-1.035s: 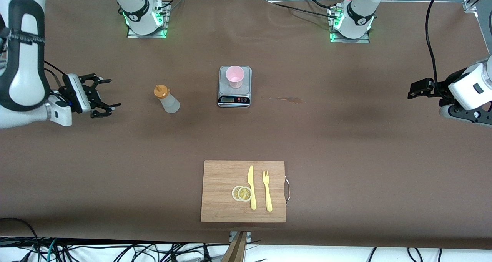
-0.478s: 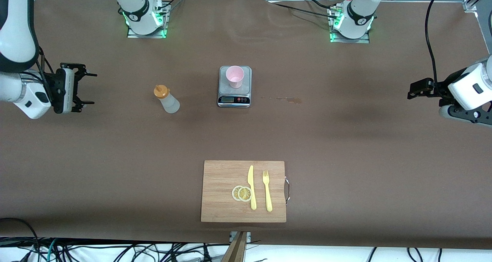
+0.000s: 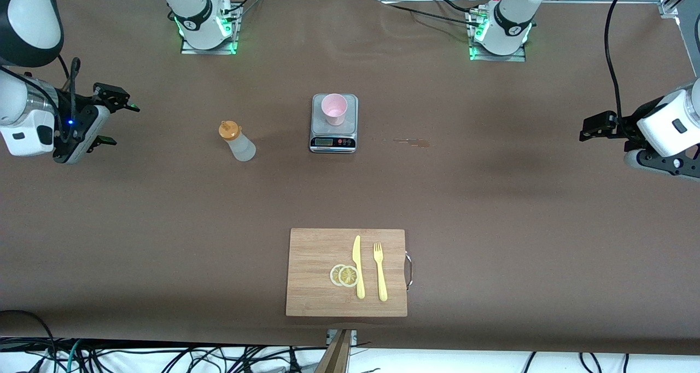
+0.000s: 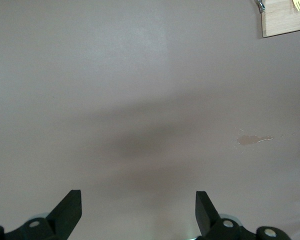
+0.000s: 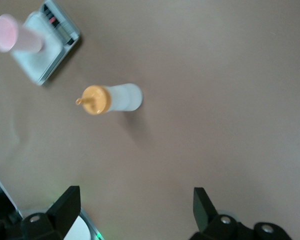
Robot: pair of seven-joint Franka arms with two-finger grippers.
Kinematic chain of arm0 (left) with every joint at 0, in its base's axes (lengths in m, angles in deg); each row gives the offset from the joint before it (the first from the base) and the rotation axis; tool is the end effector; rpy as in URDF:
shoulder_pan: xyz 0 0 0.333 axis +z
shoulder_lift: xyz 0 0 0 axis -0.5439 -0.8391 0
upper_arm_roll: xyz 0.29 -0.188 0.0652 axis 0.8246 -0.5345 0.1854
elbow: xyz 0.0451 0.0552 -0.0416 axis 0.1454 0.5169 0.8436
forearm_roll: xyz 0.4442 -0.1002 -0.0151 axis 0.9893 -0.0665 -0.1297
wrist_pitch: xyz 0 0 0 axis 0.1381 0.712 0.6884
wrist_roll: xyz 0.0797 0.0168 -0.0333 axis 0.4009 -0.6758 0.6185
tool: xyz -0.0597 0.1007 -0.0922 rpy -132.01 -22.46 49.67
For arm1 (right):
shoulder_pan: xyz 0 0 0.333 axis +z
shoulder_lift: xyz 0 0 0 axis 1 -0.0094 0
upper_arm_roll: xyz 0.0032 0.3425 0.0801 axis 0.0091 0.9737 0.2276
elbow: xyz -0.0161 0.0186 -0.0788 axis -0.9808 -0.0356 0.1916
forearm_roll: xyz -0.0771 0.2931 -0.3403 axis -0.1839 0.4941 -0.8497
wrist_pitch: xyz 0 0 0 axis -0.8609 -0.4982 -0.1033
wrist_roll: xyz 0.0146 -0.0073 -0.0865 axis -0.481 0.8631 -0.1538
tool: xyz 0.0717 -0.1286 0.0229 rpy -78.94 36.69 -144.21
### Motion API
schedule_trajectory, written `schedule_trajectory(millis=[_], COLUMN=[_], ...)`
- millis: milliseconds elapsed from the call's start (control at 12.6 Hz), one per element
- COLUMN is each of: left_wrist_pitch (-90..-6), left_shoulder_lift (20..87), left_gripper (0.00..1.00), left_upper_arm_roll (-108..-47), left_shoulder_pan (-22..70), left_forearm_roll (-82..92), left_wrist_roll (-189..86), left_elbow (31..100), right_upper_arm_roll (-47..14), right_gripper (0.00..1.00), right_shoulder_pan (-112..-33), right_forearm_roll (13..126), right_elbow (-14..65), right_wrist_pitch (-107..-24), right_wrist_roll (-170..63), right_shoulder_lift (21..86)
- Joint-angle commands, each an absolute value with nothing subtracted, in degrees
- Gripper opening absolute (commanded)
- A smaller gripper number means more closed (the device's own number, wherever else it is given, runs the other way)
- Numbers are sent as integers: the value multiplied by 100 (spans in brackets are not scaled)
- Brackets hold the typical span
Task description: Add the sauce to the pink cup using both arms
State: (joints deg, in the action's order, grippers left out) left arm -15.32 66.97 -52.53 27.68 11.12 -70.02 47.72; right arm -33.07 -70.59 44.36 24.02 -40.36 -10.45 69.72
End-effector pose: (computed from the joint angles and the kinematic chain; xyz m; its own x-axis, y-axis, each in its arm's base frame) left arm 0.6691 -0.0001 0.5468 0.9679 -0.1908 -0.1637 -0.1821 -0.9810 0.0669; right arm 0.6289 0.0075 0.4801 0.7157 0.6970 -0.0453 0.6605 -0.6965 -0.2803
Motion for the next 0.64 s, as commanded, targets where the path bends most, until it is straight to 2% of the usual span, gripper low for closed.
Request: schedule_trajectory(millis=[0, 318, 557], left_wrist_pitch=[-1398, -1398, -1398], left_shoulder_lift=[6587, 6587, 6587], left_gripper=[100, 100, 100], left_upper_arm_roll=[-5238, -5238, -5256], left_shoulder_pan=[2733, 2733, 2733], left_forearm_roll=[1213, 1213, 1213], left_wrist_roll=[-7074, -7074, -7074], left_elbow=[4527, 4527, 4527], right_upper_arm_roll=[-3017, -2393, -2391], right_gripper=[100, 100, 100], right_shoulder_pan=[-7101, -7109, -7223], right_forearm_roll=[4097, 3430, 3454], right_elbow=[2436, 2374, 2103], right_wrist_pitch=[-4241, -4197, -4180], right_wrist_roll=[-2438, -4778, -4878], right_shoulder_lift=[7183, 7402, 7430])
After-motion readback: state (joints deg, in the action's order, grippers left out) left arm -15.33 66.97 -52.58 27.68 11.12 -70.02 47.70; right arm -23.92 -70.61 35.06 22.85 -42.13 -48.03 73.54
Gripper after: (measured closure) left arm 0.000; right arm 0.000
